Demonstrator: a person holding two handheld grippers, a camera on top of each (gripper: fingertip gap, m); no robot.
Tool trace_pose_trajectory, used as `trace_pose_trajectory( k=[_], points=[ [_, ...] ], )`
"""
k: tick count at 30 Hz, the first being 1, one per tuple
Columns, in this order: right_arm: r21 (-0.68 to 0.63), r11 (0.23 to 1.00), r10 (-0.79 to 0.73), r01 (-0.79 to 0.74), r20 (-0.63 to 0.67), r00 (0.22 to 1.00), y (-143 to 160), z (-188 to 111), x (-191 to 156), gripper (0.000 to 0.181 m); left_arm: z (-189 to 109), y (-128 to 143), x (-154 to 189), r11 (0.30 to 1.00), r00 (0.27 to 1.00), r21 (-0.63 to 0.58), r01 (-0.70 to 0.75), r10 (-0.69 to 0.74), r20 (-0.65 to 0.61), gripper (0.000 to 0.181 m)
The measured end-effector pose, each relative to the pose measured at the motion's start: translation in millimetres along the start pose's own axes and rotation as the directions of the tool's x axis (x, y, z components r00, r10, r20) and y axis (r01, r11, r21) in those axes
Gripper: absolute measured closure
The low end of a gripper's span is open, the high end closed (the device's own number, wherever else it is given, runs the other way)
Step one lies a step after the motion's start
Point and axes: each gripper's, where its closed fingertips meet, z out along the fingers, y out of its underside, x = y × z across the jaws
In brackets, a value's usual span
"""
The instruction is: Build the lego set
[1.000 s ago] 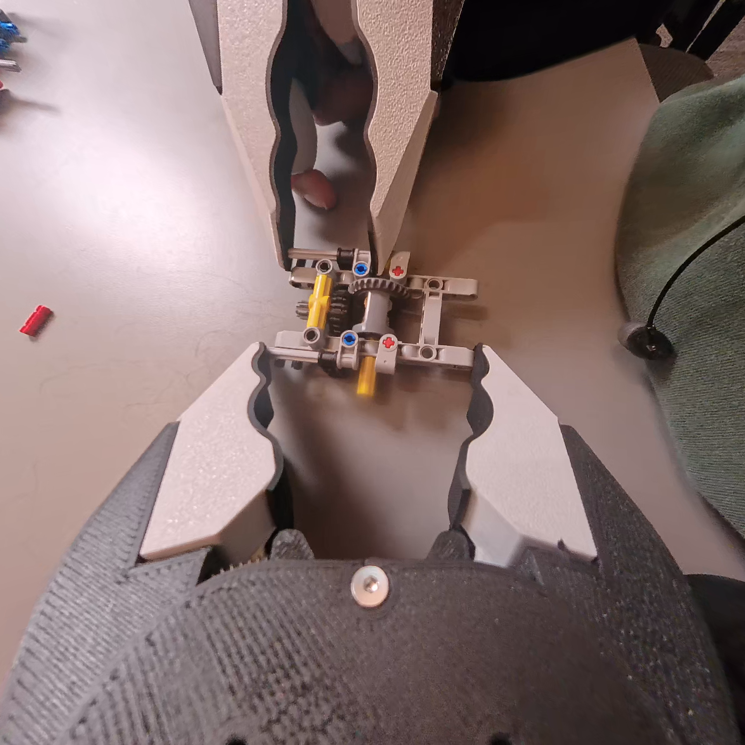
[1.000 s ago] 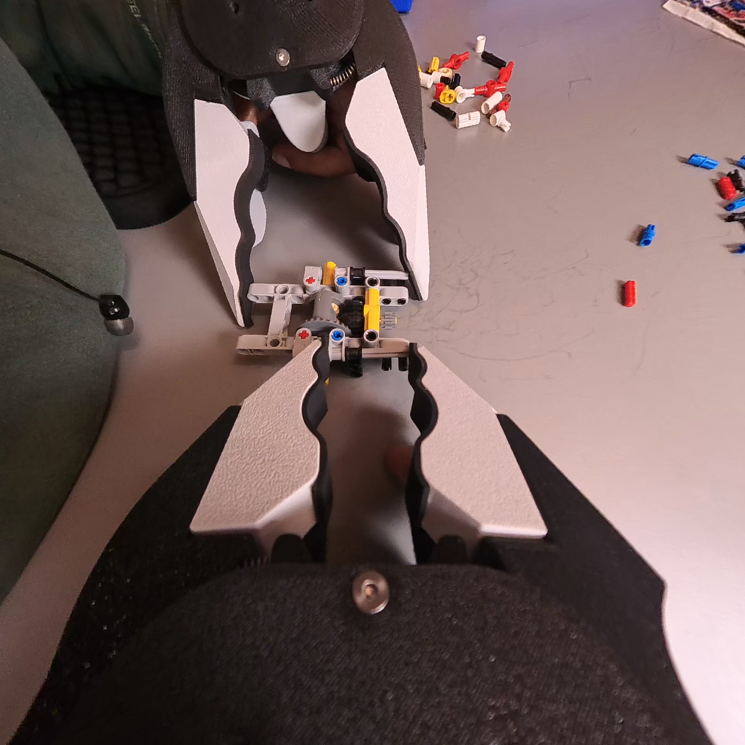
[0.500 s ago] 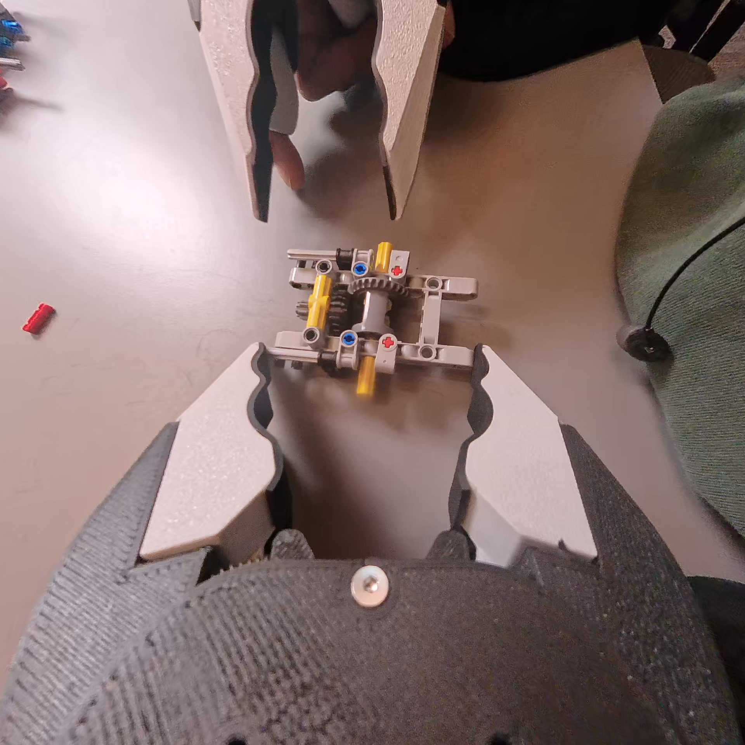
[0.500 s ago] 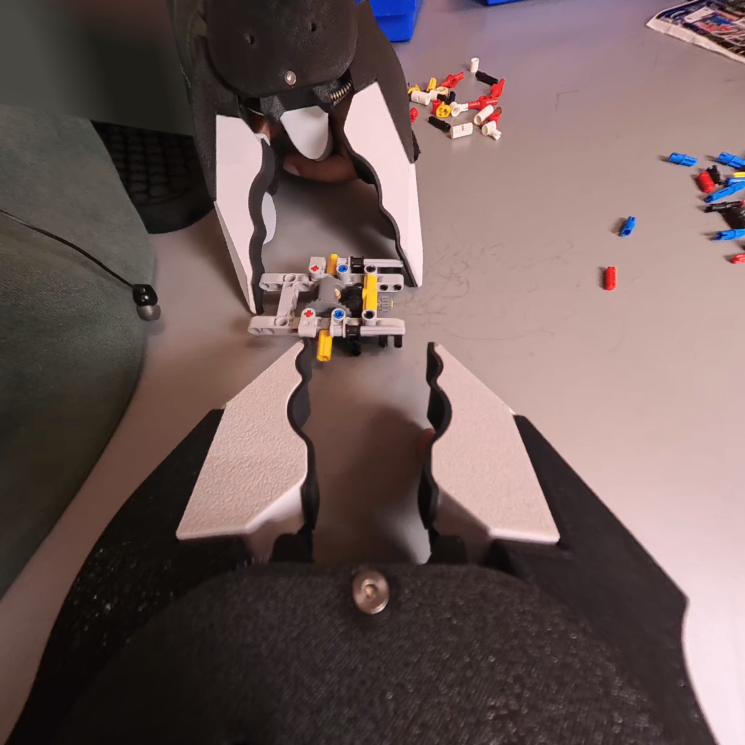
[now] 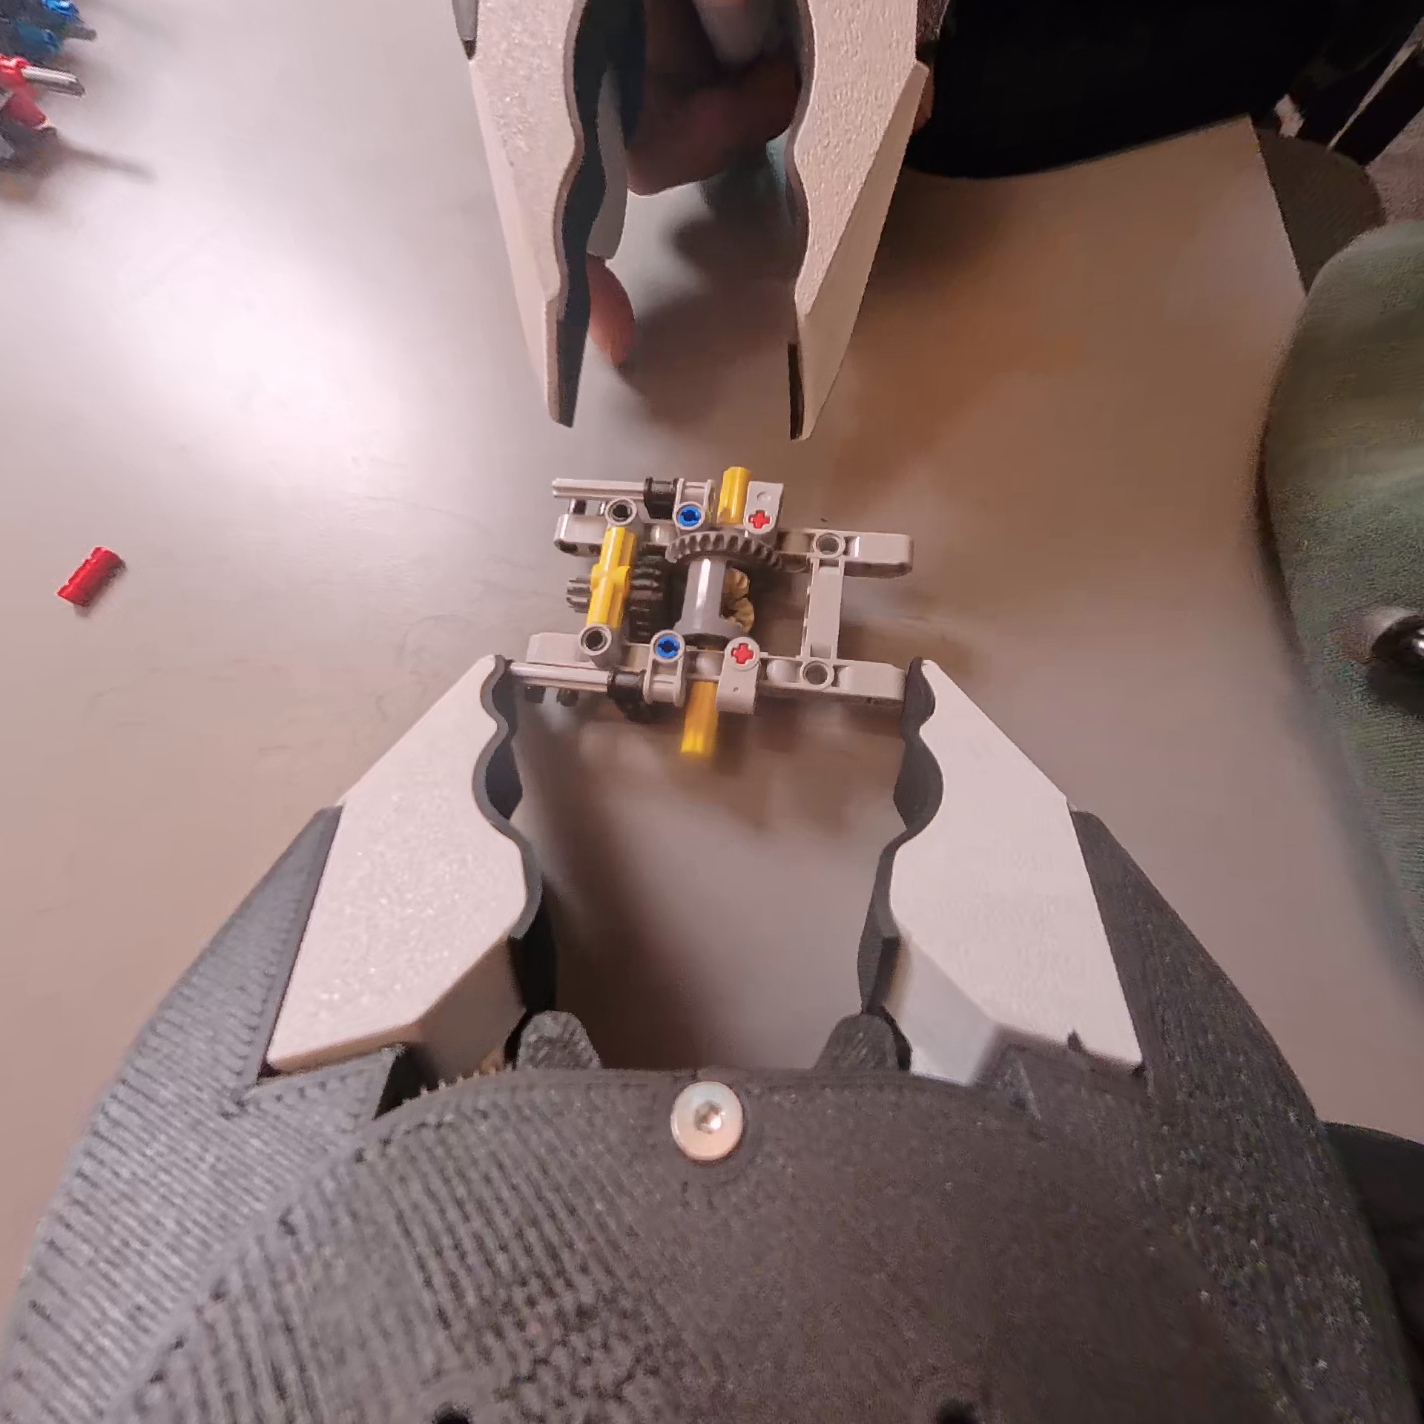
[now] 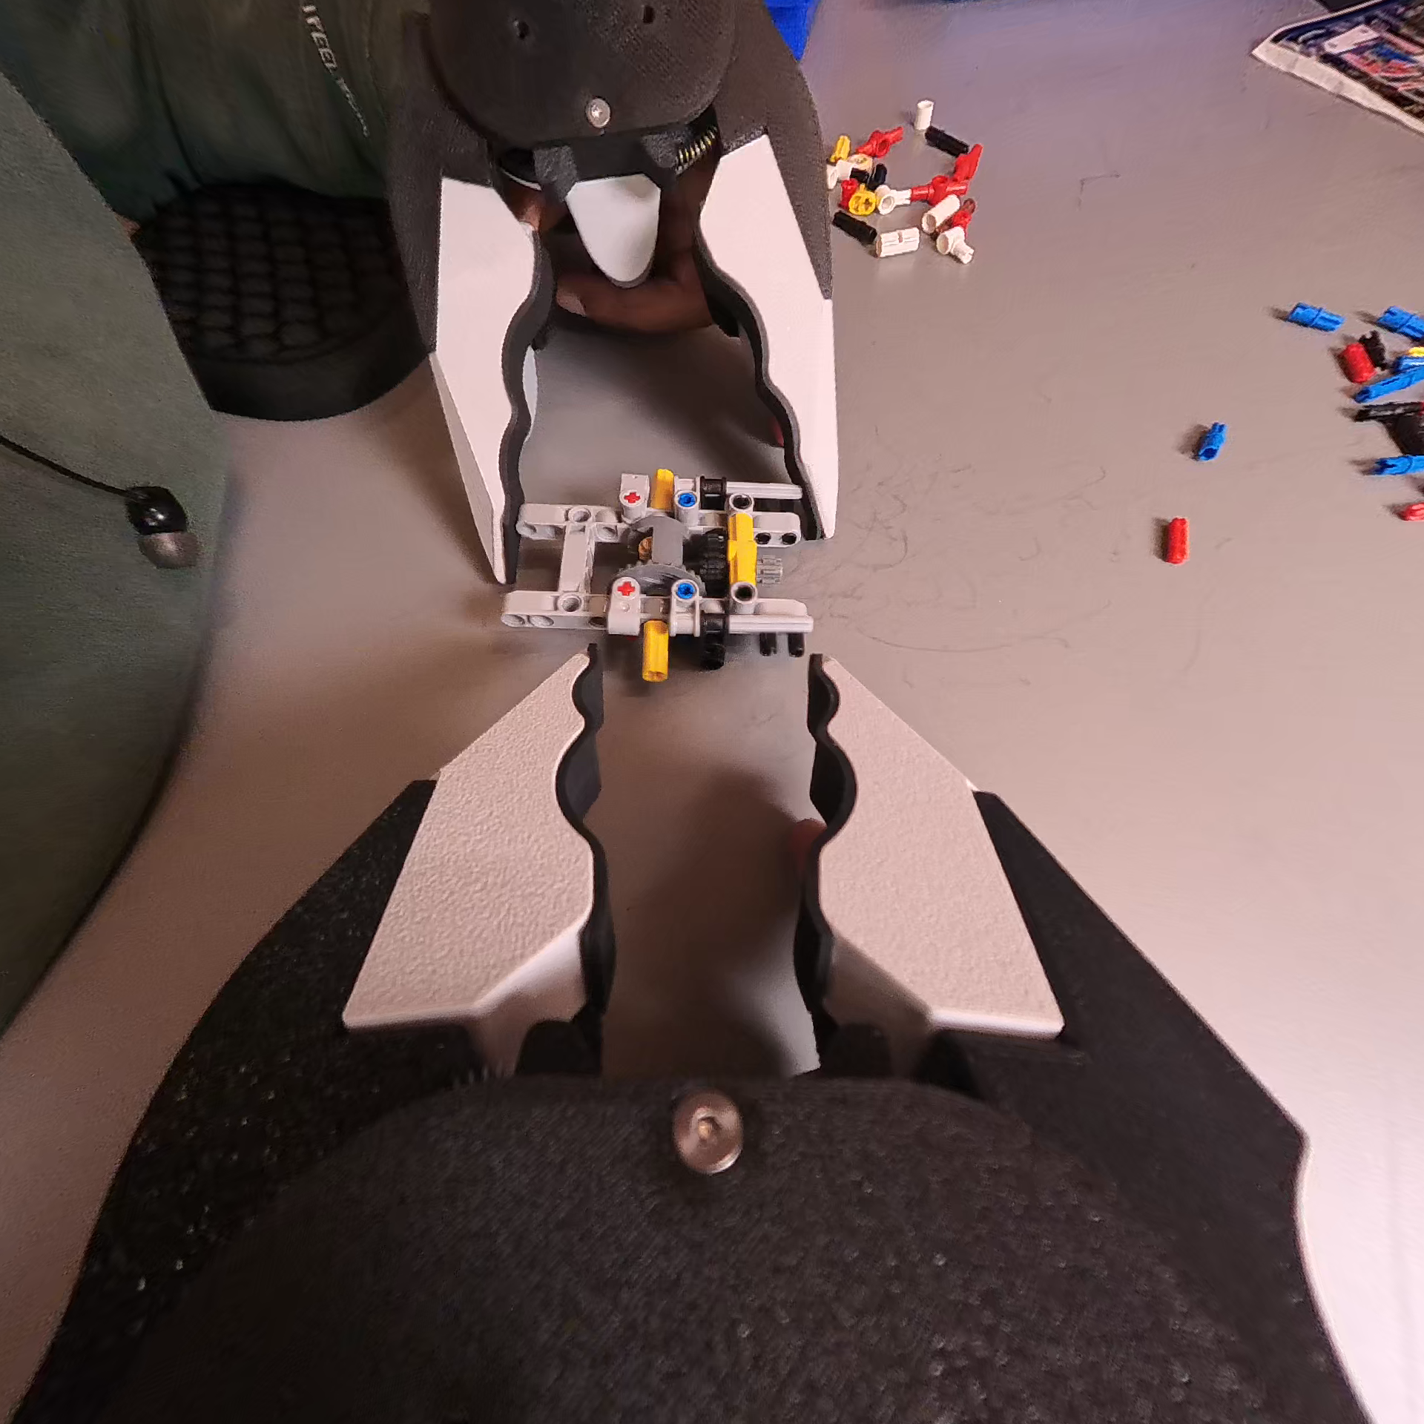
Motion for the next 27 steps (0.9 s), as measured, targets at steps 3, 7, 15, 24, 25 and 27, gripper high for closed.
trace_pose_trajectory(
  k=[3,7,15,24,25,27],
  points=[
    [0.005,1.0,-0.002,0.002,-0.011,1.0,-0.4,-0.1,1.1,0.13,-4.3,-6.1,-1.1,0.994,0.994,0.048,0.101,-0.099,-0.042,0.082],
    [0.01,1.0,-0.005,0.005,-0.03,1.0,-1.0,-0.5,2.4,0.13,-11.3,-13.9,-2.4,0.969,0.97,0.103,0.227,-0.215,-0.112,0.082],
    [-0.01,1.0,-0.025,0.025,-0.062,0.998,1.6,1.1,2.1,0.131,-8.2,-10.5,-4.5,0.981,0.984,0.088,0.174,-0.169,-0.064,0.082],
    [-0.021,0.999,-0.039,0.038,-0.075,0.996,2.6,3.0,2.4,0.133,-16.8,-12.4,-21.0,0.992,0.996,0.125,-0.019,0.008,0.091,0.078],
    [-0.022,0.999,-0.039,0.038,-0.071,0.997,2.5,3.1,2.1,0.133,-19.1,-11.5,-24.8,0.991,0.994,0.126,-0.034,0.02,0.112,0.076],
    [-0.025,0.999,-0.044,0.043,-0.069,0.997,2.1,3.1,3.2,0.132,-25.5,-8.6,-33.5,0.991,0.988,0.126,-0.044,0.025,0.15,0.071]
  ],
)
